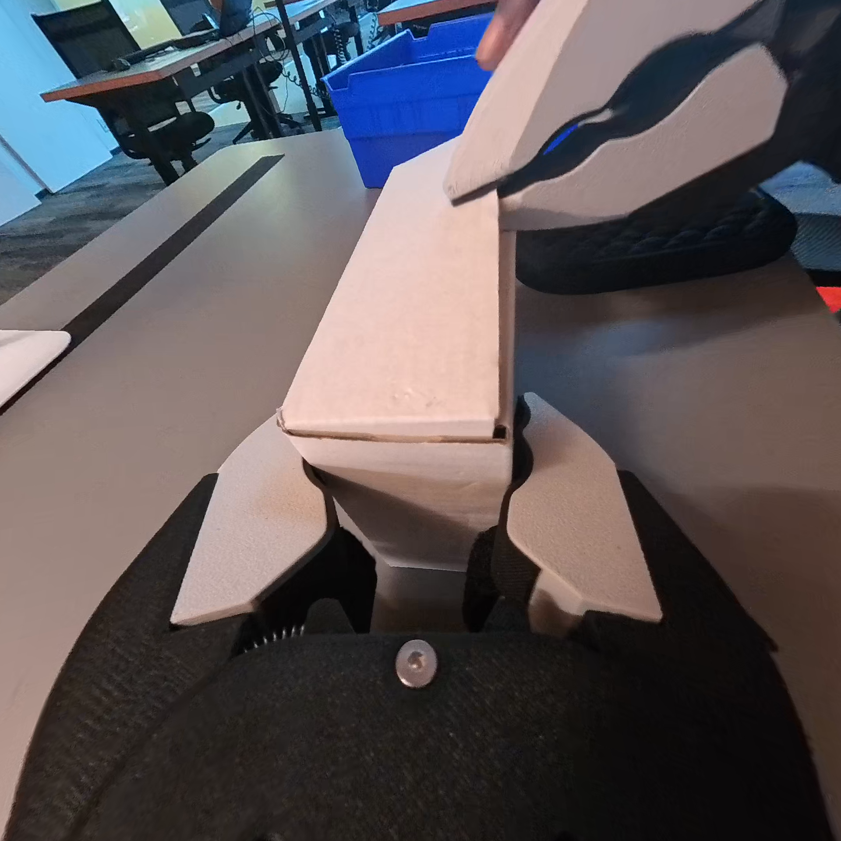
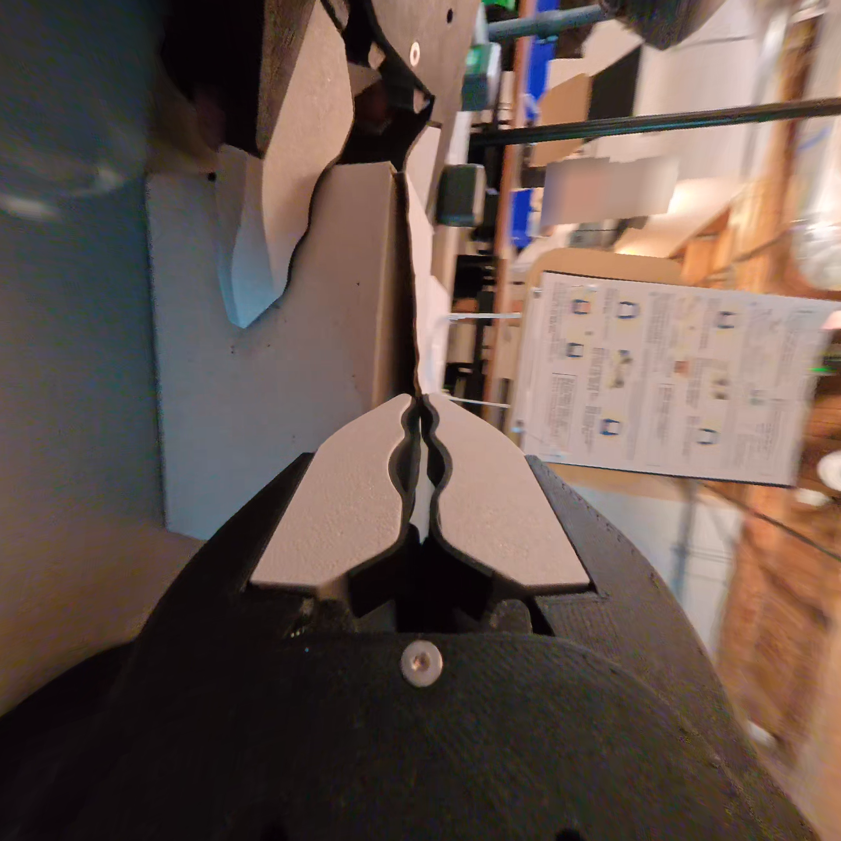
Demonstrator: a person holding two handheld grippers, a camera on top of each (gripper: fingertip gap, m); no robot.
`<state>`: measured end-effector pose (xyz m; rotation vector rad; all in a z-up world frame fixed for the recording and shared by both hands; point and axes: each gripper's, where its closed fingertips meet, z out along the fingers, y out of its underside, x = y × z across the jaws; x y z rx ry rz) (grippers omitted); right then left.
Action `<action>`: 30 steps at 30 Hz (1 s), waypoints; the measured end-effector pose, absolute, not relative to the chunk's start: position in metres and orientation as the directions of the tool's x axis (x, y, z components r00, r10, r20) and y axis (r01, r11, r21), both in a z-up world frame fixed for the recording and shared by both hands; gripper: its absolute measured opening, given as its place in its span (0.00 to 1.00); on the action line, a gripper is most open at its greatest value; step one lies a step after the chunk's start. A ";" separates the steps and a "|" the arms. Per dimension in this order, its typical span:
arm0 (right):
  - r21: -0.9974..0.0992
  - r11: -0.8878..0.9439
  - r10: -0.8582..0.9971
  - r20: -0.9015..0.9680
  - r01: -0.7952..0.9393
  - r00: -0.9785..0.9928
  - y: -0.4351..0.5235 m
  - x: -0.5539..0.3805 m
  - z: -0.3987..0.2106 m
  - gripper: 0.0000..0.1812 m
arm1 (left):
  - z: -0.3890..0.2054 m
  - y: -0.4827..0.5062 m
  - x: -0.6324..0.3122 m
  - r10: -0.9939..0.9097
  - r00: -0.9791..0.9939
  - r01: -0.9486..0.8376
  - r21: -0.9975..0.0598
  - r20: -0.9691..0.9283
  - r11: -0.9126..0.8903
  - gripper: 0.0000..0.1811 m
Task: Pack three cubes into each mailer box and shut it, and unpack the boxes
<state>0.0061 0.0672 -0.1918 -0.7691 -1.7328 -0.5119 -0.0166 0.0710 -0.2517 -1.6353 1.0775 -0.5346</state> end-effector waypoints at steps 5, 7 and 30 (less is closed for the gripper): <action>-0.364 0.619 0.654 0.730 0.696 -0.200 0.070 0.006 -0.175 0.01 | -0.251 0.068 -0.014 -0.866 0.457 -0.399 -0.917 -0.202 0.003 0.44; -0.435 0.551 0.772 0.589 0.712 -0.238 0.073 0.006 -0.170 0.01 | -0.251 0.067 -0.013 -0.866 0.450 -0.404 -0.914 -0.217 0.019 0.45; -0.616 -0.182 0.596 -0.689 0.766 -0.413 0.126 -0.017 -0.219 0.05 | -0.252 0.071 -0.016 -0.863 0.474 -0.378 -0.926 -0.174 -0.021 0.45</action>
